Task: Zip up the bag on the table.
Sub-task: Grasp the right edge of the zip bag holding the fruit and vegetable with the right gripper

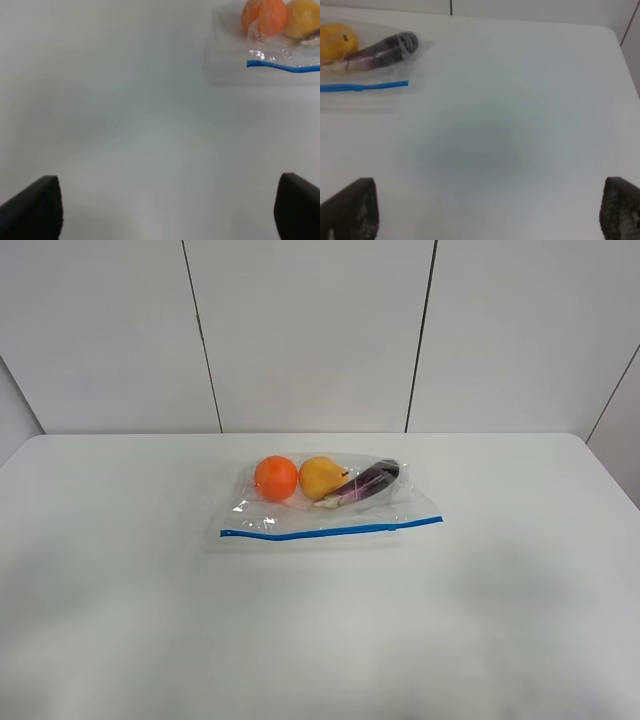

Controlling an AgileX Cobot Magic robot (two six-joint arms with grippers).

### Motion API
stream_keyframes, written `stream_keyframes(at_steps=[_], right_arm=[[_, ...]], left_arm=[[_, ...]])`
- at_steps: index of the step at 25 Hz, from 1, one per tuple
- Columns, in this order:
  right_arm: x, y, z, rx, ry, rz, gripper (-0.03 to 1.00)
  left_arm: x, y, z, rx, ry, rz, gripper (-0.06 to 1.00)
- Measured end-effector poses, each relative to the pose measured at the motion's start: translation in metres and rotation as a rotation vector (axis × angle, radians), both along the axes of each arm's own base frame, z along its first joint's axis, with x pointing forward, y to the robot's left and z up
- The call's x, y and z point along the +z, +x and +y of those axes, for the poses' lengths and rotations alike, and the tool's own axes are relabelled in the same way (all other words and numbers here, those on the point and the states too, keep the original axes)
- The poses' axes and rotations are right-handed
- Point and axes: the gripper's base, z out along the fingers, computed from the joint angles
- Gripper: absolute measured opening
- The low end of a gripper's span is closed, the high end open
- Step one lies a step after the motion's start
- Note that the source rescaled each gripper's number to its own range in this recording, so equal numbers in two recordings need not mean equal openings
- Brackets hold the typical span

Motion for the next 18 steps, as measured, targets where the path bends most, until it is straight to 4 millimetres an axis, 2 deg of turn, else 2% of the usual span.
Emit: stream_keyframes(at_steps=[11,14,18], right_arm=[[0.002,0.000,0.000,0.000,0.001,-0.004,1.00],[0.018,0.008,0.002,0.016,0.032,0.006,1.00],[0.053,0.039,0.005,0.047,0.104,0.075,1.00]], left_arm=[[0.000,0.000,0.000,0.000,0.000,0.000,1.00],[0.000,0.000,0.000,0.000,0.000,0.000,1.00],[0.000,0.000,0.000,0.000,0.000,0.000,1.00]])
